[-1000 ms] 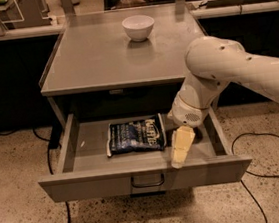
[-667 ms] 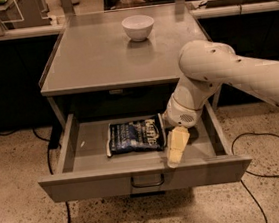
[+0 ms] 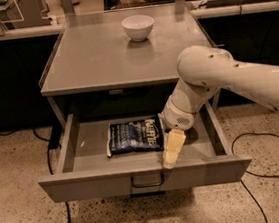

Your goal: Pick blue chip bag from top drawer and place on counter

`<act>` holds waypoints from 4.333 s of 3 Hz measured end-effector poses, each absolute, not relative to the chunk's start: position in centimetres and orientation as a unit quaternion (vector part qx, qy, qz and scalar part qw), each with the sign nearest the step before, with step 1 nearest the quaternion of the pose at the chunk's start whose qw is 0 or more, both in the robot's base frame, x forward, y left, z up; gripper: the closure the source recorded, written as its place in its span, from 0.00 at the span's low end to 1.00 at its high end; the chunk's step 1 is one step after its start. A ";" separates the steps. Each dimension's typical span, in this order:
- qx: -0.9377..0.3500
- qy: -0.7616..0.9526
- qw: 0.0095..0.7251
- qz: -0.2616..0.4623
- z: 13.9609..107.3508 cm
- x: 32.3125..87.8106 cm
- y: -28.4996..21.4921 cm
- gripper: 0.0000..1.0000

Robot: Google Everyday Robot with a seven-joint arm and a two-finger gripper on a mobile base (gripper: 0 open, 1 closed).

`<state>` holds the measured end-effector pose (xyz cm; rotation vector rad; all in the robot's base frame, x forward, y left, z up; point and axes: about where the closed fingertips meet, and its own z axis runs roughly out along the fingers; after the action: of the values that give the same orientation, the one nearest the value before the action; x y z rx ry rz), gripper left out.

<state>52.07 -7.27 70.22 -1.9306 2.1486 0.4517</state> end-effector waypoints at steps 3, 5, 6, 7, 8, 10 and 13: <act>-0.647 0.738 0.155 0.112 68.6 60.2 -2.0 0.00; -0.642 0.745 0.151 0.099 67.3 60.7 -2.2 0.00; -0.620 0.761 0.172 0.083 66.5 62.6 -2.1 0.00; -0.595 0.777 0.199 0.049 65.8 66.2 -1.5 0.00; -0.598 0.774 0.202 0.046 64.7 64.4 -1.7 0.00; -0.598 0.774 0.202 0.046 64.7 64.4 -1.7 0.13; -0.598 0.774 0.202 0.046 64.7 64.4 -1.7 0.50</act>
Offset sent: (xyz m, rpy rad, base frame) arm 0.0099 0.0189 -0.0103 0.0128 -0.0792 0.0048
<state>64.44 -1.72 64.69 -1.6704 2.1618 0.1290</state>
